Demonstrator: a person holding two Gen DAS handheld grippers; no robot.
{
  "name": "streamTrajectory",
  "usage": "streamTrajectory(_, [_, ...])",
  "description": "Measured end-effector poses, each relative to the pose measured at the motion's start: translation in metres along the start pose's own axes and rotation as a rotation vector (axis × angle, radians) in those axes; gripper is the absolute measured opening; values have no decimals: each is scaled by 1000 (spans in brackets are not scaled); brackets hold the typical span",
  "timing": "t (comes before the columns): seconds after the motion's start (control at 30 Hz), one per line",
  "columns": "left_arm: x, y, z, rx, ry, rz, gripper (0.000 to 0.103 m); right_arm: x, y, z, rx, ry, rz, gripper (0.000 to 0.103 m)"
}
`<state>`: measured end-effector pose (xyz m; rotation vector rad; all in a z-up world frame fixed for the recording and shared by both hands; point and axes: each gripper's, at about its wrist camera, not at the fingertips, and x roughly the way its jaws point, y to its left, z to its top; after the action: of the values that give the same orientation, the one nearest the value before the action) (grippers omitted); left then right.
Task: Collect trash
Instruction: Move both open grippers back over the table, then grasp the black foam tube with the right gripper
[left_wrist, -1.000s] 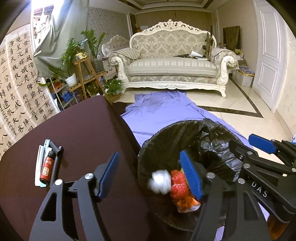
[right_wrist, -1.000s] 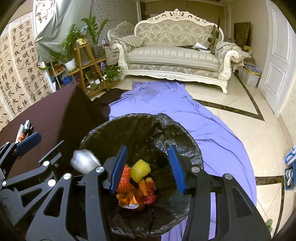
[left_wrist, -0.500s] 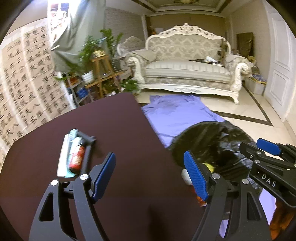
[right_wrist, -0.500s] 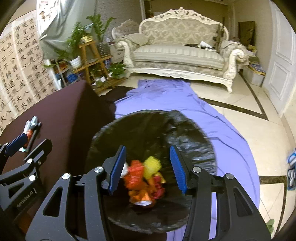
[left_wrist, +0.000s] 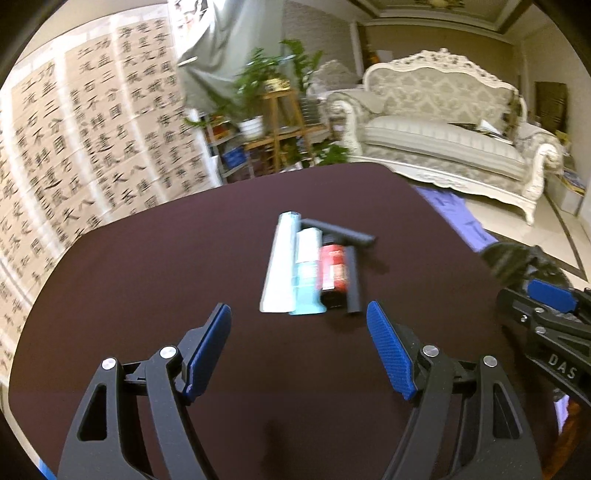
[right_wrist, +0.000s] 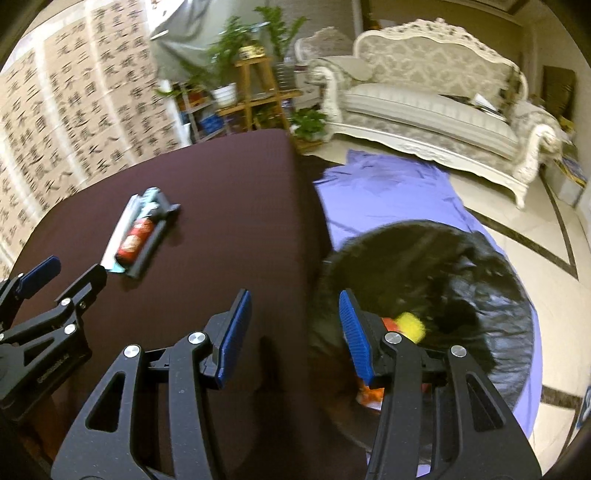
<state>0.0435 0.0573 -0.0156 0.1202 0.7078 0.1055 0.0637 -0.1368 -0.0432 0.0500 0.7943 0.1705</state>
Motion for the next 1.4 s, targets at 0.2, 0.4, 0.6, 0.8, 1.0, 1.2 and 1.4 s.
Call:
streamTrajectory(0.2, [10, 33, -4, -52, 30, 55, 74, 11, 38, 11, -49, 14, 64, 48])
streamTrajectory(0.4, [13, 58, -8, -92, 44, 82, 74, 31, 72, 26, -79, 37, 89, 48])
streamTrajectory(0.6, [15, 74, -8, -126, 51, 82, 74, 41, 82, 46, -83, 21, 74, 48])
streamTrajectory(0.8, [22, 87, -4, -141, 54, 86, 74, 59, 95, 67, -121, 14, 52, 48])
streamTrajectory(1.0, [34, 99, 1, -149, 66, 103, 74, 82, 105, 78, -150, 41, 45, 48])
streamTrajectory(1.2, [42, 103, 2, -163, 99, 83, 74, 94, 107, 79, -170, 60, 46, 39])
streamTrajectory(1.4, [44, 106, 2, -172, 112, 71, 74, 97, 103, 81, -155, 64, 54, 28])
